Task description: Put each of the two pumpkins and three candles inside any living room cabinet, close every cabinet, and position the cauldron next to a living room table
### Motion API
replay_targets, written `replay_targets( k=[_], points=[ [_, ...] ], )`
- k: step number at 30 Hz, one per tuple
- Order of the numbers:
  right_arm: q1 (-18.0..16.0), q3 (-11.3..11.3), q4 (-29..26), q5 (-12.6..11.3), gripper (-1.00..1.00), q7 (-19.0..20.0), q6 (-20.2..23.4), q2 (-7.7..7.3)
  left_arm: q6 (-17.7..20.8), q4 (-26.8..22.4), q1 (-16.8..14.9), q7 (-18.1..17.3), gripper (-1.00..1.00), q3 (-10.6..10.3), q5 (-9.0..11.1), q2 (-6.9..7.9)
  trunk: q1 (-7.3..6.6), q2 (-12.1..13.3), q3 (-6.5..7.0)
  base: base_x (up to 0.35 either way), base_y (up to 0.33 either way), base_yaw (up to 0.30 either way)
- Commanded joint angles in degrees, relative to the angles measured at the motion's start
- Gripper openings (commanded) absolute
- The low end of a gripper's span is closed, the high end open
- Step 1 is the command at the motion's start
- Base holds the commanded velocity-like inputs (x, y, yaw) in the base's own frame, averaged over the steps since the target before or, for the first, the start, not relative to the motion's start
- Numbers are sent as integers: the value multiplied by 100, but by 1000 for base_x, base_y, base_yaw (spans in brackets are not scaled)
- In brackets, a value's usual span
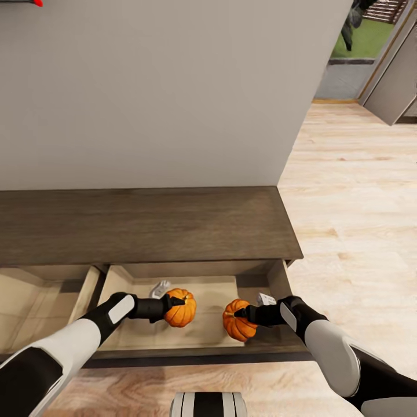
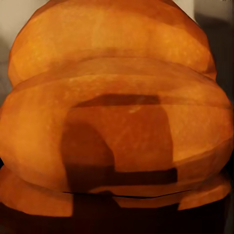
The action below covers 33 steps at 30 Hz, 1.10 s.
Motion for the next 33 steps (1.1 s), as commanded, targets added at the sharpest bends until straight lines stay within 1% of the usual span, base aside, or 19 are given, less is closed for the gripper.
replay_targets(
  k=[1,6,8,20,27,33],
  points=[
    [0,-3,-4,-8,-100,-4,-5,0,2,-9,-5,-4,-100,3,9,8,0,0,-8,0,0,-39],
    [0,-7,-7,-14,-100,-13,-25,-8,1,-15,-51,-6,-100,3,11,13,0,0,-18,0,0,-4],
    [0,-6,-7,-14,-100,-15,-29,-5,-1,-15,-53,-6,-100,3,9,14,0,0,-18,0,0,140],
    [0,-6,-12,-14,-100,-17,-26,-16,-23,-15,-55,-13,-100,5,10,14,0,0,-48,0,0,255],
    [0,-12,-7,-14,-100,-17,-26,-20,-25,-15,-55,-6,-100,5,5,-15,0,0,-50,155,-107,21],
    [0,-12,-7,-14,-100,-17,-26,-22,-50,-5,-47,-3,-100,-40,-16,-51,0,0,-50,28,-20,0]
  ],
)
